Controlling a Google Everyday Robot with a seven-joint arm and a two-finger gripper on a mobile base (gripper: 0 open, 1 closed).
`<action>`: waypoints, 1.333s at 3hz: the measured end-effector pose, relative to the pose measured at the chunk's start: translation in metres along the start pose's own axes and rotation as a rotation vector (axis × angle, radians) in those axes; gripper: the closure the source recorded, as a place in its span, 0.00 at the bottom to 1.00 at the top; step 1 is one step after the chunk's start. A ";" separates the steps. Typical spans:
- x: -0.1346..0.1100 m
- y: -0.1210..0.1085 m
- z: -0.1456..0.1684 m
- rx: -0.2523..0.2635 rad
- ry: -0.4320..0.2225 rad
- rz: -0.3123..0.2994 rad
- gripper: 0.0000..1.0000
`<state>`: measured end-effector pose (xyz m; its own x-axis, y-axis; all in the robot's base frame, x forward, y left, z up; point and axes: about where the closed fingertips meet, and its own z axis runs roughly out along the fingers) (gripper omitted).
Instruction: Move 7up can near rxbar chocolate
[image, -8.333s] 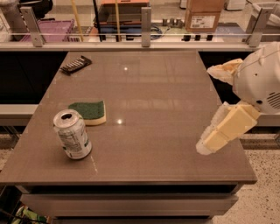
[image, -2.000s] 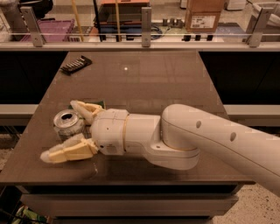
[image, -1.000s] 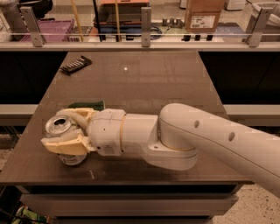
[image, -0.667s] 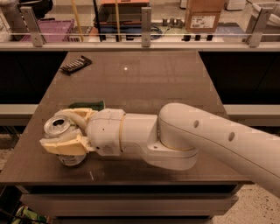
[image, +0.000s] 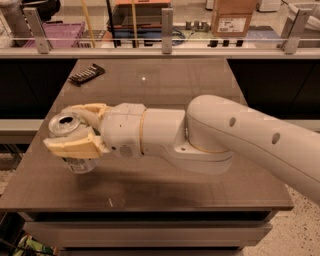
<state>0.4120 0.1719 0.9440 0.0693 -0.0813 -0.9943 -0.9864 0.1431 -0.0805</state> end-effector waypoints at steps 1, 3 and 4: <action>-0.028 -0.026 -0.012 0.026 -0.015 -0.002 1.00; -0.081 -0.098 -0.049 0.217 -0.050 -0.059 1.00; -0.102 -0.142 -0.060 0.344 -0.029 -0.102 1.00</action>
Offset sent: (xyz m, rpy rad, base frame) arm 0.0968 -0.0694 0.0986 0.0744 -0.0636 -0.2264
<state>0.5356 0.1007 1.0612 0.1736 -0.0844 -0.9812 -0.8669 0.4597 -0.1929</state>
